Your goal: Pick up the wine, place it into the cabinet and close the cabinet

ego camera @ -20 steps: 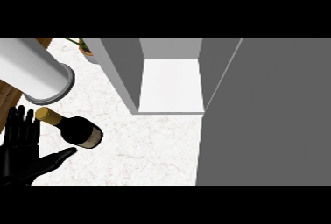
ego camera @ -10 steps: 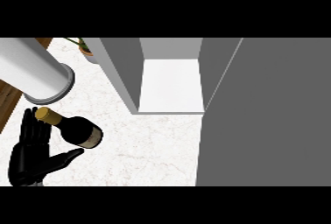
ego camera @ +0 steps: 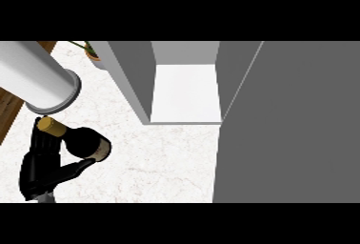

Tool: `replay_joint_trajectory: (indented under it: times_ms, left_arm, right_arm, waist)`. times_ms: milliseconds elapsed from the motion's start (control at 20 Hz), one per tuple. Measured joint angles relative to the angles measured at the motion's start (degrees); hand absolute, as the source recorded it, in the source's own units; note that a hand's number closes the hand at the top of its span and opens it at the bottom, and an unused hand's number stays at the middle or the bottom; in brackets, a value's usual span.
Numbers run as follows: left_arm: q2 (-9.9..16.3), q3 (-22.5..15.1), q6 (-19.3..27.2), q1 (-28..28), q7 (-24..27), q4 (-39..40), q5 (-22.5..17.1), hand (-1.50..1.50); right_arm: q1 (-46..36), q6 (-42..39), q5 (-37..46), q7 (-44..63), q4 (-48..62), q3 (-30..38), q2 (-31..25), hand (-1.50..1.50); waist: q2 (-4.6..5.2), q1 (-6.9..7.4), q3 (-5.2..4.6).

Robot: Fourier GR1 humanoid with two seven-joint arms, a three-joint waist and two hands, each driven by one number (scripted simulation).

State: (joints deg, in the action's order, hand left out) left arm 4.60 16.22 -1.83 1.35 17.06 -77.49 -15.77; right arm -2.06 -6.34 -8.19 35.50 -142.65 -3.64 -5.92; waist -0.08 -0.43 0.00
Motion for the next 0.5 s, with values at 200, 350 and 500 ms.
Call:
replay_joint_trajectory:
  times_ms: [200,350,500]
  left_arm:
    - [-0.06,-0.06,-0.82,-0.32,2.06,2.76,0.13,-1.50]
    - [0.04,0.18,-0.89,-1.21,3.44,5.18,0.22,-1.50]
    - [0.17,0.51,-1.28,-2.30,5.57,8.83,0.38,-1.50]
  right_arm:
    - [-2.72,0.69,0.05,1.80,0.07,0.88,-0.28,-1.50]
    - [-2.11,0.42,0.34,1.13,0.20,0.12,0.28,-1.50]
    - [-3.82,1.33,0.70,2.95,0.12,-0.73,0.30,-1.50]
  waist:
    - [0.00,0.10,-0.02]
    - [0.01,0.12,-0.01]
    - [0.02,0.11,-0.02]
